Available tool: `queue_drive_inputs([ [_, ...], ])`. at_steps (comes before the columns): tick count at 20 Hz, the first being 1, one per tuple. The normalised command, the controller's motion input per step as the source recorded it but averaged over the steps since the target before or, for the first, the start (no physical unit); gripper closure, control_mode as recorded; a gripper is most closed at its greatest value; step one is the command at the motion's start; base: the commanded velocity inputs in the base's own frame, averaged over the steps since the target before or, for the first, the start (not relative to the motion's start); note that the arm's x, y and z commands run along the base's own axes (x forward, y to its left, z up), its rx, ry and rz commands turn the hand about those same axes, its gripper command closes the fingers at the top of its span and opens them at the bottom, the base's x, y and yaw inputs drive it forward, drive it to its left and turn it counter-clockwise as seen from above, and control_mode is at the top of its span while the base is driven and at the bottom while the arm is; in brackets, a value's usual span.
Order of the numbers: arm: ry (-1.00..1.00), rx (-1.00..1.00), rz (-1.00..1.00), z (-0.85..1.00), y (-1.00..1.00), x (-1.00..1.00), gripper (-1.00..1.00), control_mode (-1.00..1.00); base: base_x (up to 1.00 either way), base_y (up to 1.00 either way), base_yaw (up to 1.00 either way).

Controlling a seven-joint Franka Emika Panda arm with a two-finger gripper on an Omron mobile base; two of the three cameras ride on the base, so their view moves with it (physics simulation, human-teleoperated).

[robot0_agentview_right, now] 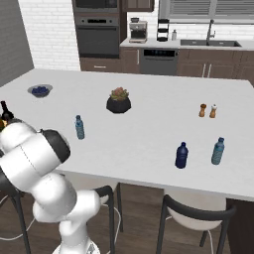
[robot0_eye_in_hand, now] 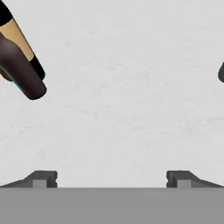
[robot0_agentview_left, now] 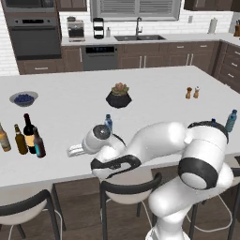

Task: Move the plastic bottles in the middle to the plastics group, and the glass bottles in the middle to the glass group.

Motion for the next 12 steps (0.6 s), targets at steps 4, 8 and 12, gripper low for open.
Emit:
queue_drive_inputs([
  [4, 0.35, 0.0, -0.1, 0.99, -0.66, 0.01, -1.0, -1.0, 0.0, 0.0, 0.0],
  [8, 0.3, -0.02, 0.0, 0.87, -0.2, 0.09, -1.0, -1.0, 0.0, 0.0, 0.0],
  [12, 0.23, -0.12, 0.0, 0.32, -0.2, 0.38, -1.0, -1.0, 0.0, 0.0, 0.0],
])
